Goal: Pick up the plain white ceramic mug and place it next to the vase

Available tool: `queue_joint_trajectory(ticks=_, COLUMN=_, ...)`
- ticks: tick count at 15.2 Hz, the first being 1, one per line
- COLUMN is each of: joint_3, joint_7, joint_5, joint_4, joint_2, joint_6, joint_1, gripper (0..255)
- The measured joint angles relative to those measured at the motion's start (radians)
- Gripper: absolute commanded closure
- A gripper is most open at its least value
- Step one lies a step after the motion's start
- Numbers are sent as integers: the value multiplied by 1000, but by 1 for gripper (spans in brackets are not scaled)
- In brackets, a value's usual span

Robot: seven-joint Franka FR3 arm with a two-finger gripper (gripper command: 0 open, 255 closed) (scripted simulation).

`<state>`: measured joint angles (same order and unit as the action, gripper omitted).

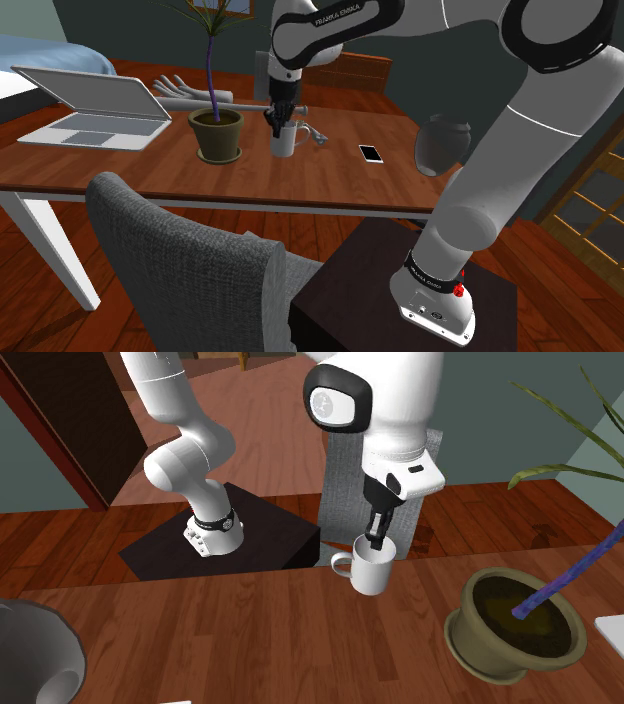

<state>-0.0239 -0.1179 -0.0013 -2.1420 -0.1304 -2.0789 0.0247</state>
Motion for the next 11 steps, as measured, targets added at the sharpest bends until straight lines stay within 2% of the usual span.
queue_joint_trajectory(ticks=11, joint_3=1, joint_7=-1, joint_5=1, joint_4=116, joint_2=-30, joint_6=147, joint_1=0, gripper=255)
